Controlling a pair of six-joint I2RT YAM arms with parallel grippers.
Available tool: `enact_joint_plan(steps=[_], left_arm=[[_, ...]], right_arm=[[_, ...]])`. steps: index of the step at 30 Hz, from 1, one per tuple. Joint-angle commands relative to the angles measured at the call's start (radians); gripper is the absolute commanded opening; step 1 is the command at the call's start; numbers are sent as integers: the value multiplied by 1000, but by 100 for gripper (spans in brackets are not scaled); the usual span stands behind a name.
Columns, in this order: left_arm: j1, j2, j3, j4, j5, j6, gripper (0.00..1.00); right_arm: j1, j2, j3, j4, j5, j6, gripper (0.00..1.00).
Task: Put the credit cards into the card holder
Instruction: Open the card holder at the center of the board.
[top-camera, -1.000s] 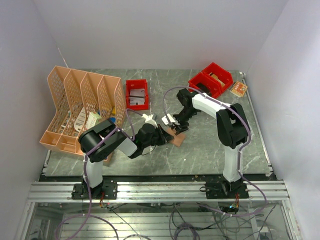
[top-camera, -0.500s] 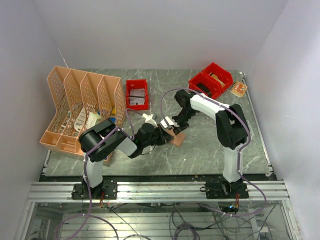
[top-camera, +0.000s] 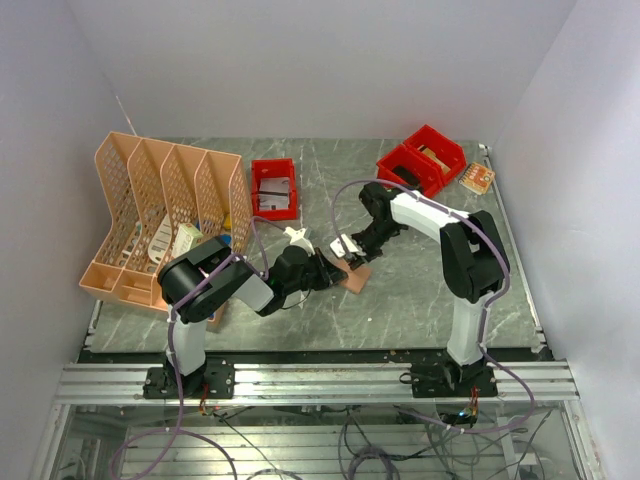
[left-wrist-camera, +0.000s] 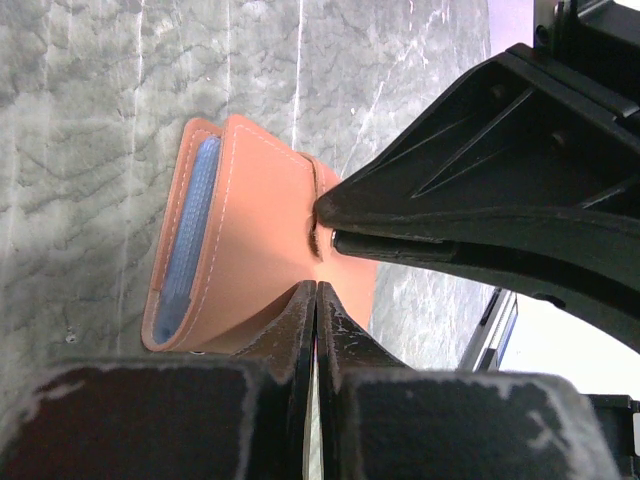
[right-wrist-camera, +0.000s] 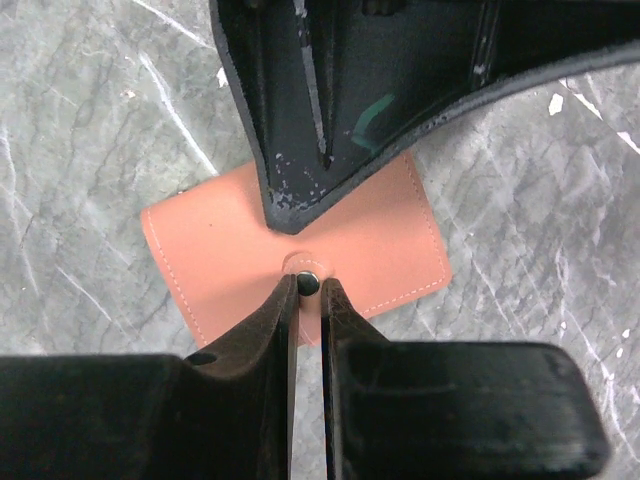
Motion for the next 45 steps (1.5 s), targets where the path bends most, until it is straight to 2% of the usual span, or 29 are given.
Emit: enact_joint_plan(steps=[1,4,8,14,15,17,21,23,27,34,40,45], left_arm=[[8,66,-31,-275,-51,64,7],[10,58,-31,-277,-51,68,7],[10,19,-13,-305,-40,102,7],[10,-49,43,-370,-16,165,9],[10,-57,54,-387,-15,173,10],[10,-69,72,-412,-11,187,9],[11,-75,91,-416,1,193,8],[11,-72,101,-414,12,196,8],[12,-71,117,-421,28,202,7],[11,-100,94,-414,26,199,7],[10,-104,82,-396,33,193,7],[11,-101,84,-395,34,193,7]], right_arm=[[-53,-47,-48,-25,-132,-33,0],[-105,-67,-86,9,-199,-14,0],[-160,-88,-146,126,-257,124,0],[-208,-146,-239,319,-278,403,24],[-213,-171,-253,339,-281,445,30],[-212,-250,-279,411,-273,637,43],[-163,-364,-345,529,-219,865,63],[-120,-400,-409,640,-160,985,68],[-82,-396,-460,732,-56,1082,69],[-43,-346,-460,775,67,1124,66],[-35,-315,-440,793,131,1157,58],[-34,-304,-434,804,171,1179,40]])
